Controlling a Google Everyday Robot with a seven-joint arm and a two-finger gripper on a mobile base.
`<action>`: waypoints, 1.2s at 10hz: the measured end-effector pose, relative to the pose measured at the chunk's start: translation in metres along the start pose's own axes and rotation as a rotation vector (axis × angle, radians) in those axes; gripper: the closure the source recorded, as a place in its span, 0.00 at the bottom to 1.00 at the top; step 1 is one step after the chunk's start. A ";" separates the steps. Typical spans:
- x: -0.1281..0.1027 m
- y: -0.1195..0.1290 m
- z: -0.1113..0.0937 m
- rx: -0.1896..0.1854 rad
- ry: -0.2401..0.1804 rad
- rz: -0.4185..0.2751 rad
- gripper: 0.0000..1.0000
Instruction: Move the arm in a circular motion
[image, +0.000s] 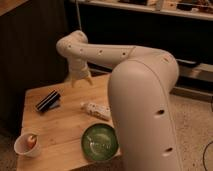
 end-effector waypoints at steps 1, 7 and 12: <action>-0.002 -0.027 -0.003 0.003 -0.013 0.037 0.35; 0.047 -0.180 -0.020 0.051 -0.048 0.321 0.35; 0.138 -0.226 -0.028 0.063 -0.028 0.384 0.35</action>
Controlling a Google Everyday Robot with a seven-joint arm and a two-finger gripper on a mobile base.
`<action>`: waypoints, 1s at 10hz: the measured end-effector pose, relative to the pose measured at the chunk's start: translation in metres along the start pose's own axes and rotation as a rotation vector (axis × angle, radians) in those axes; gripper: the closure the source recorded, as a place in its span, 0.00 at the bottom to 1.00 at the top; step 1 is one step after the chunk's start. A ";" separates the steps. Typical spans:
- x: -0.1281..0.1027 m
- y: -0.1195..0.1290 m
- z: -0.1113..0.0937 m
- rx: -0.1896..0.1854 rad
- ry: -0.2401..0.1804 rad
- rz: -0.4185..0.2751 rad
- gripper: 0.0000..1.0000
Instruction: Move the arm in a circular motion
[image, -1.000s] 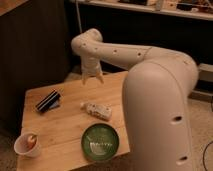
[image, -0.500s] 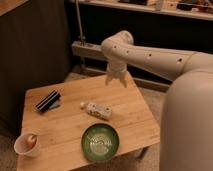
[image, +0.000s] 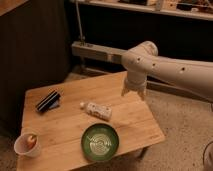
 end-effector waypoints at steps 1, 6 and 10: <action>0.016 0.001 -0.001 -0.003 0.006 -0.010 0.35; 0.096 0.084 0.010 -0.055 0.095 -0.164 0.35; 0.143 0.203 0.024 -0.154 0.197 -0.361 0.35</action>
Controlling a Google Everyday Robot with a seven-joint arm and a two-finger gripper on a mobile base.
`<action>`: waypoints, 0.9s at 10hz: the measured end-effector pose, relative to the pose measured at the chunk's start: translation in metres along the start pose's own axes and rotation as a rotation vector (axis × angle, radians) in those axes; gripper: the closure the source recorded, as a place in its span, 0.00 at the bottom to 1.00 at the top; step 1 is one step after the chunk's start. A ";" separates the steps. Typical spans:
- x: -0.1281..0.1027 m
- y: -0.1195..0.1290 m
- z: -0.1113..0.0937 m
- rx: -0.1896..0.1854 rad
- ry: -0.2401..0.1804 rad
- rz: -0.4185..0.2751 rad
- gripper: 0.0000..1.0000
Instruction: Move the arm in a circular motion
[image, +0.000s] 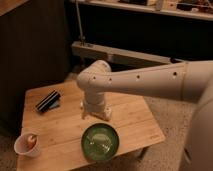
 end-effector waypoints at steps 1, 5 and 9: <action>-0.004 0.022 0.006 -0.028 0.018 -0.043 0.35; -0.039 0.104 0.023 -0.123 0.058 -0.203 0.35; -0.099 0.121 0.025 -0.099 0.018 -0.229 0.35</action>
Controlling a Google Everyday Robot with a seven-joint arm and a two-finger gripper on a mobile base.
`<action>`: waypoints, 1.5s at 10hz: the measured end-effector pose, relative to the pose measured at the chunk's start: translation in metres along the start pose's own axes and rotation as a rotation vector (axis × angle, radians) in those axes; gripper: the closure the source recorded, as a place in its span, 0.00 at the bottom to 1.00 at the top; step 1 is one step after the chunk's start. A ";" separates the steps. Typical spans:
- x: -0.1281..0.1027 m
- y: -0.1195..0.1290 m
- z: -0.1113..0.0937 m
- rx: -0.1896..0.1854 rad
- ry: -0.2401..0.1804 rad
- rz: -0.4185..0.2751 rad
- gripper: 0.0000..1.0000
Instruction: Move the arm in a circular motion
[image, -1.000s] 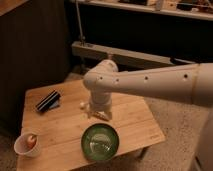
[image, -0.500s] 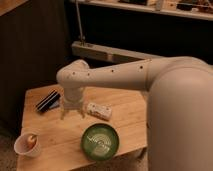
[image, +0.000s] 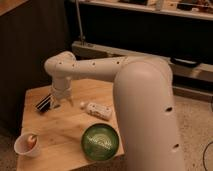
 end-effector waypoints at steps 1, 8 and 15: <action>-0.019 -0.017 -0.006 0.019 -0.026 0.024 0.35; -0.068 -0.208 -0.082 0.118 -0.197 0.321 0.35; 0.025 -0.354 -0.121 0.217 -0.277 0.703 0.35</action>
